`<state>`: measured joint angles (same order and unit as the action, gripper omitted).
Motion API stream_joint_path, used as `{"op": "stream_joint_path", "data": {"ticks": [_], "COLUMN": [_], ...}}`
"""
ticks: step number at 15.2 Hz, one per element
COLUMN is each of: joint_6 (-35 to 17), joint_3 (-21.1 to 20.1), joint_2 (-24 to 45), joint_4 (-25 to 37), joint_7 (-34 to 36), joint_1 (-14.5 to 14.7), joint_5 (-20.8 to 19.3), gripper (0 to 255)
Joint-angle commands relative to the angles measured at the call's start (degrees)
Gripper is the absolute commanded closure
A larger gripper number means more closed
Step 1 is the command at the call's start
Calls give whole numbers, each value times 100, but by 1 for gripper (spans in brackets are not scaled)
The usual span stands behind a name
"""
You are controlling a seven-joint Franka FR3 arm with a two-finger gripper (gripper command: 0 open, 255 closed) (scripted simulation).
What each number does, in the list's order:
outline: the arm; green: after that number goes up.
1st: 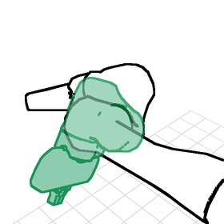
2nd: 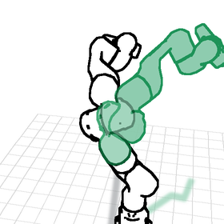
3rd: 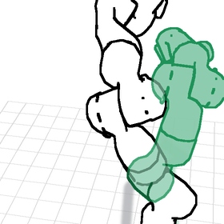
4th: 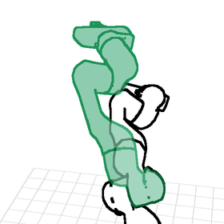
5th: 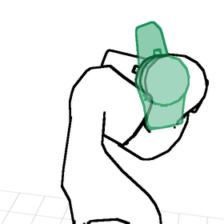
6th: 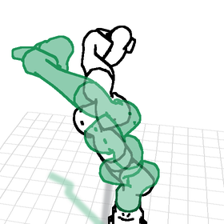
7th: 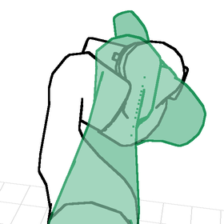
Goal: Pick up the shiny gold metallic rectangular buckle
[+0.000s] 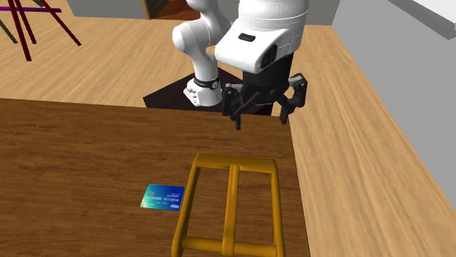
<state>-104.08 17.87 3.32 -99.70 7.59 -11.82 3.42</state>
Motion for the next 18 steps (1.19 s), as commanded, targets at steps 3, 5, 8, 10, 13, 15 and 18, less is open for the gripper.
{"op": "stream_joint_path", "data": {"ticks": [3, 5, 8, 10, 13, 15, 18], "joint_6": [58, 124, 271, 403, 173, 24, -162], "joint_3": [174, 241, 315, 345, 334, 329, 321], "joint_2": [845, 1270, 1927, 2375, 2374, 2383, 2402], "joint_4": [801, 1234, 1953, 2479, 2247, 2104, 1934], "joint_7": [-3, -2, 23, 61, 40, 25, 4], "joint_1": [-256, -420, -705, -918, -898, -885, -872], "joint_5": [321, 490, 748, 914, 920, 928, 942], "gripper": [0, 0, 0, 0, 0, 0, 0]}}
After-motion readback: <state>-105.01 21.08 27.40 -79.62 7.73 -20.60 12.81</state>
